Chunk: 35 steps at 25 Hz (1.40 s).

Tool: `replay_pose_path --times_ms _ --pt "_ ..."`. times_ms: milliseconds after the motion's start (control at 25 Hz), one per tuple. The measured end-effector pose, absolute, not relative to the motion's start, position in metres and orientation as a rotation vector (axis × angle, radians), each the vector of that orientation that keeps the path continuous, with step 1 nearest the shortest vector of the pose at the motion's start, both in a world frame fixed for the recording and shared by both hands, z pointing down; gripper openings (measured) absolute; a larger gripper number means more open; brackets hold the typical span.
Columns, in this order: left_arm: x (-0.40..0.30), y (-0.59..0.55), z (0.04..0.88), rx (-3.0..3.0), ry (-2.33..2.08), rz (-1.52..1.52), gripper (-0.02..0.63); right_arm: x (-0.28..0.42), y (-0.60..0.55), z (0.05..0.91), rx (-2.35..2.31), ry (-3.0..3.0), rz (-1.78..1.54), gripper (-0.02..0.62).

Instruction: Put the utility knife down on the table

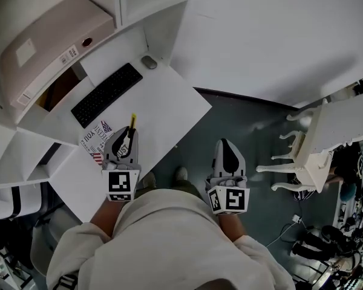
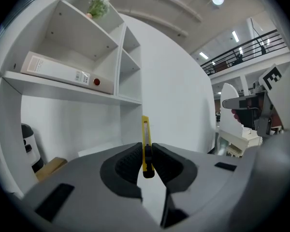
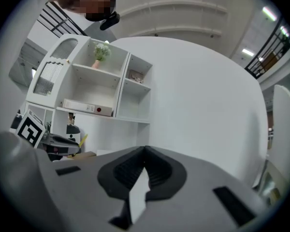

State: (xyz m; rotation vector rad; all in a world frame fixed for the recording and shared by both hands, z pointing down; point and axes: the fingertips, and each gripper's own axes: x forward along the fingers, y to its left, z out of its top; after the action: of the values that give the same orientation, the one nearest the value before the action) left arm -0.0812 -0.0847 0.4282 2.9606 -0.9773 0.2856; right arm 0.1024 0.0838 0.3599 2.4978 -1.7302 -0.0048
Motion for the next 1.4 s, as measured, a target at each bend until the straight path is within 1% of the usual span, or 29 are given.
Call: replay_pose_path --times_ms 520,960,1400 --pt "-0.051 -0.132 0.473 2.737 -1.221 0.418 0.063 0.161 -0.022 0.371 2.275 -2.021 0.012 0.003" --pt "-0.031 -0.167 0.572 2.249 -1.346 0.572 0.063 0.221 -0.078 0.386 2.132 -2.142 0.072 0.003" --pt "-0.034 -0.182 0.673 1.853 -1.438 0.648 0.064 0.259 -0.117 0.406 2.009 -2.205 0.111 0.003"
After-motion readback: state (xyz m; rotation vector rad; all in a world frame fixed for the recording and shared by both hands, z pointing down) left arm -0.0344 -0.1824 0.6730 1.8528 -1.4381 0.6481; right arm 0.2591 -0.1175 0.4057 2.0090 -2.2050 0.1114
